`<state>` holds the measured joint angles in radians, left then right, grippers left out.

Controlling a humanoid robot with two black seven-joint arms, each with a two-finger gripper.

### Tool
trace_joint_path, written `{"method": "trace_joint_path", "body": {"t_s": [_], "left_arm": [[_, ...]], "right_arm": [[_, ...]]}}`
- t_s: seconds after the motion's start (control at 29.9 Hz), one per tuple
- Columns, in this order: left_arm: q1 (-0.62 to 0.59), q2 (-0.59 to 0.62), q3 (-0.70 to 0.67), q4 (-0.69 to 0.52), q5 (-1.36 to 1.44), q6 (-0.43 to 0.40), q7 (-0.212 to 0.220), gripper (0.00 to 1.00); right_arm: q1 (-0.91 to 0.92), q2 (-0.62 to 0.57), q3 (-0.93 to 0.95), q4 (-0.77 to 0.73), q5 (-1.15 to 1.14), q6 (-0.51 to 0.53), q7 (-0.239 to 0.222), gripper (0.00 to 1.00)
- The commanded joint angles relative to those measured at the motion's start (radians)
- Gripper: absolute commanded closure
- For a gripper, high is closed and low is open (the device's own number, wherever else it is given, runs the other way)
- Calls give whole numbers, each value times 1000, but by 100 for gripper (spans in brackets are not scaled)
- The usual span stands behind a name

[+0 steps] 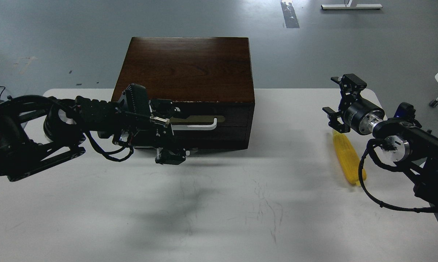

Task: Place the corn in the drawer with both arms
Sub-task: 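Hook the left gripper onto the white drawer handle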

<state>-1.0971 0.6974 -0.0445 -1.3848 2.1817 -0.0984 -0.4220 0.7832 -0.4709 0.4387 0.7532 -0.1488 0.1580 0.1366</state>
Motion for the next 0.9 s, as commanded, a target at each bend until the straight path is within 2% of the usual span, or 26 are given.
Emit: {"method": "trace_joint_path", "body": {"t_s": [0.0, 0.87], "left_arm": [[10, -15, 3, 15, 0, -1, 0, 1], [13, -22, 21, 16, 0, -12, -1, 1]], "right_arm": [[-1, 1, -2, 0, 0, 0, 0, 0], [-4, -2, 0, 0, 0, 0, 0, 0]]}}
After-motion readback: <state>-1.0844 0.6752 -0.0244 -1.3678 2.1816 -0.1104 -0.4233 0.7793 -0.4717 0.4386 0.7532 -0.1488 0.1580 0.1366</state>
